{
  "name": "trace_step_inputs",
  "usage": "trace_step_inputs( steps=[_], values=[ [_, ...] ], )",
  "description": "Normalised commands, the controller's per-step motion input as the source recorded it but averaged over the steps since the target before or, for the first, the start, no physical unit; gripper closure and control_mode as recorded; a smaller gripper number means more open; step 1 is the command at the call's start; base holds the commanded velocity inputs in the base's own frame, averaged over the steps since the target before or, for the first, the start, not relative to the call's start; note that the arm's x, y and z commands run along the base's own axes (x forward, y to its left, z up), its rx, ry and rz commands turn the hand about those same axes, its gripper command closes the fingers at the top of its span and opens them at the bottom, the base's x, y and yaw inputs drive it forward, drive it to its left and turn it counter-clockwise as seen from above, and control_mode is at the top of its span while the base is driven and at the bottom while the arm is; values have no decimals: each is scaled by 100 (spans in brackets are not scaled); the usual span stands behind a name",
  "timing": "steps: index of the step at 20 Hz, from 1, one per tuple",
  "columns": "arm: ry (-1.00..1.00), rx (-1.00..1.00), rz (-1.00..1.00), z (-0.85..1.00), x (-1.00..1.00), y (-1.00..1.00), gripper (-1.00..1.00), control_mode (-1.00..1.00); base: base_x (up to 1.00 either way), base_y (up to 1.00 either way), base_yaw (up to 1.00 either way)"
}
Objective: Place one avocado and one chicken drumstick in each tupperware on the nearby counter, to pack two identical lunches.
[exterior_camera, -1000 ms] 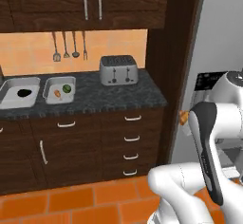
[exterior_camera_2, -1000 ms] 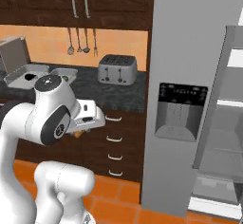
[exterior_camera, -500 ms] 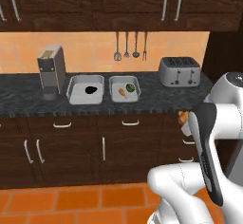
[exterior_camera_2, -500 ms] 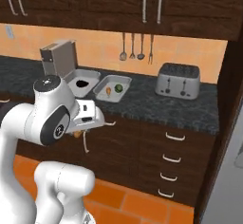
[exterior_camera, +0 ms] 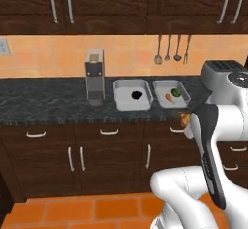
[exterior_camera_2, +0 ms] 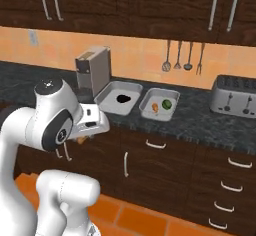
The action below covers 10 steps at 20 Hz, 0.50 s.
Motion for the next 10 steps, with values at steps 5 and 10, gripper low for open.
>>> trace_step_inputs(
  steps=[5,10],
  values=[
    [0,0,0,0,0,0,100,100,76,28,-11],
    [0,0,0,0,0,0,100,100,47,3,-23]
  ],
)
